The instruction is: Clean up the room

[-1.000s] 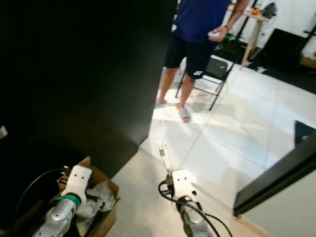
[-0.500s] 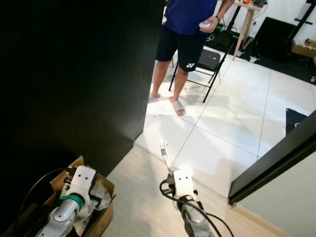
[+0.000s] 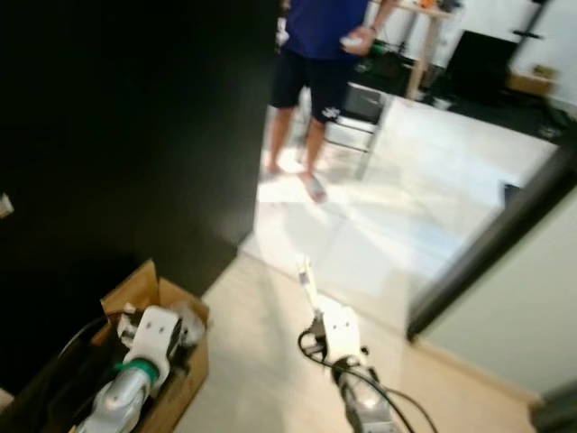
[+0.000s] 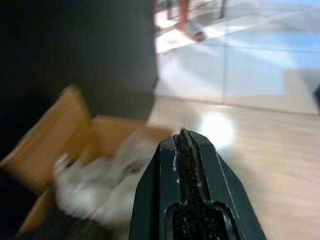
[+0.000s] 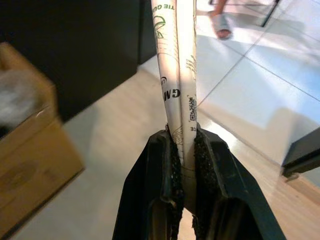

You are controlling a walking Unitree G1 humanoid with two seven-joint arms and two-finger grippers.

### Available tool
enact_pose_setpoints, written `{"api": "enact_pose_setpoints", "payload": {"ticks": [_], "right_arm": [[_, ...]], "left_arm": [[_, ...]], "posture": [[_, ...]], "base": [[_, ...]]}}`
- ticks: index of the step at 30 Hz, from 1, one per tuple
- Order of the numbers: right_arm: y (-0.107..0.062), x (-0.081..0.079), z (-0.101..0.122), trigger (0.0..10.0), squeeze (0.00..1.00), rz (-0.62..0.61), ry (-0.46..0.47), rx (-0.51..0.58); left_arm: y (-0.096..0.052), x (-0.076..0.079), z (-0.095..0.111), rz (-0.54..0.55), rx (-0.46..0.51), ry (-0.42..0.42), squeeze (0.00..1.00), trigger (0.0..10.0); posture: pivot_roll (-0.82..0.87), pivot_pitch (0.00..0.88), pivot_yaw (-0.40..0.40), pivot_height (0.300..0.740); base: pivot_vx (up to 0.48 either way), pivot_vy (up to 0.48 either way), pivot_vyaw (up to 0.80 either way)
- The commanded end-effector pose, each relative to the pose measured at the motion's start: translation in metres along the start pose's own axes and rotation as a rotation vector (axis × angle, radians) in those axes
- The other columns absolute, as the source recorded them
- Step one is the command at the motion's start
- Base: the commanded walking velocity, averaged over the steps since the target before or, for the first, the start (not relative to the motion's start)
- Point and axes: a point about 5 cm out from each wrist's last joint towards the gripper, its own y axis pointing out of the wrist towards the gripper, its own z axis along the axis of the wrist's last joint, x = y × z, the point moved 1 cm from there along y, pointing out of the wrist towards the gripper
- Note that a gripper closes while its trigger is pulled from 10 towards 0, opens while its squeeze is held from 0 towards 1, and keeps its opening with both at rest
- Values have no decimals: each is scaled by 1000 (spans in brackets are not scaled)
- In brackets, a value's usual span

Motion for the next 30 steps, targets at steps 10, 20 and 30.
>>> {"api": "enact_pose_setpoints", "payload": {"ticks": [10,20,30], "right_arm": [[1,-2,3,10000,0,16,7,12],[2,-2,4,10000,0,20,8,14],[2,-1,4,10000,0,18,6,12]], "left_arm": [[-5,2,-10,2,-36,-5,0,10000],[-5,3,-10,2,-35,-8,0,10000],[-4,4,-8,-8,-31,-8,0,10000]], "posture": [[49,9,-64,726],[49,10,-66,726],[48,8,-68,726]], "base": [[-358,0,240],[-243,0,0],[0,0,0]]}}
